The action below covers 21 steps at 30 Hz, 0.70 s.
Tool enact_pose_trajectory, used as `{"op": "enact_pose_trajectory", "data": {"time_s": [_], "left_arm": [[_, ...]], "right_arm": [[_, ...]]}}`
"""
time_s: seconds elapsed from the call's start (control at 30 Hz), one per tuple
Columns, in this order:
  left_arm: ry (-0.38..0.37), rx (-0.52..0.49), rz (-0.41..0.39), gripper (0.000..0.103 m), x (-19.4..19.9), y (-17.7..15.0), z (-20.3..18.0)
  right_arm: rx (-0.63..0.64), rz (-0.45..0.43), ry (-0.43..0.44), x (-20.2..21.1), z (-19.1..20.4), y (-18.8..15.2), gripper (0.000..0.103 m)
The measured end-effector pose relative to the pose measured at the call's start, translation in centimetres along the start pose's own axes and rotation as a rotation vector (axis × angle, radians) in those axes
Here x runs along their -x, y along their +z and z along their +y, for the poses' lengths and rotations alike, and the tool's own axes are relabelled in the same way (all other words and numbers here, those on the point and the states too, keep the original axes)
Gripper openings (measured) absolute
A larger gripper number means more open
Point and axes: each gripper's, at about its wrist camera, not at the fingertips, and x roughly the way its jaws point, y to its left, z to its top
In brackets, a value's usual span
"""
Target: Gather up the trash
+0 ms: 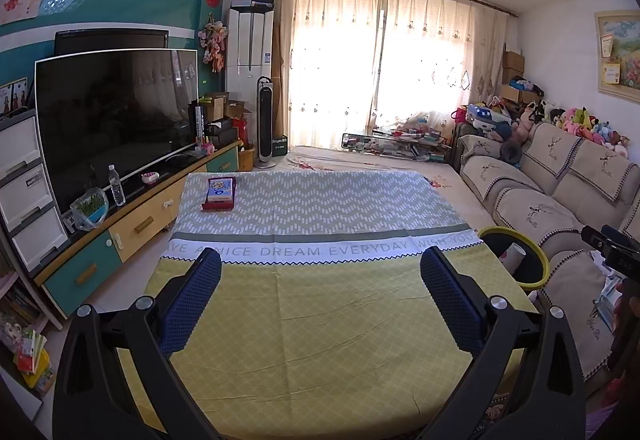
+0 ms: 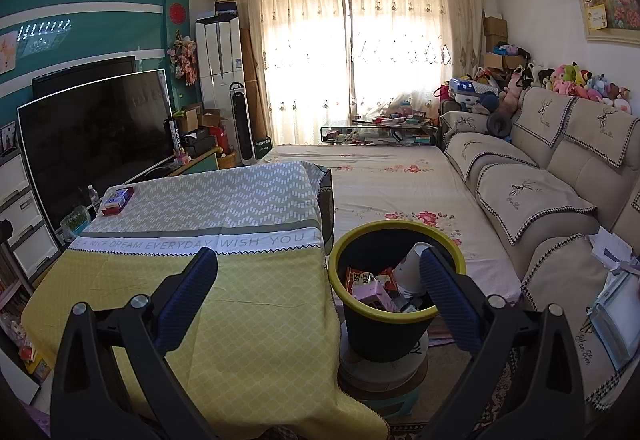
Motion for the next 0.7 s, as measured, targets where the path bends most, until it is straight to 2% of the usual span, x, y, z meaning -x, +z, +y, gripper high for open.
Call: {"op": "enact_pose_trajectory", "data": {"time_s": [0.7], "left_arm": [[-0.014,0.0,0.02,0.098,-0.57,-0.21,-0.21]], "right_arm": [[-0.005,0.008,-0.001,-0.67,0.05,-0.27,0.096]]}}
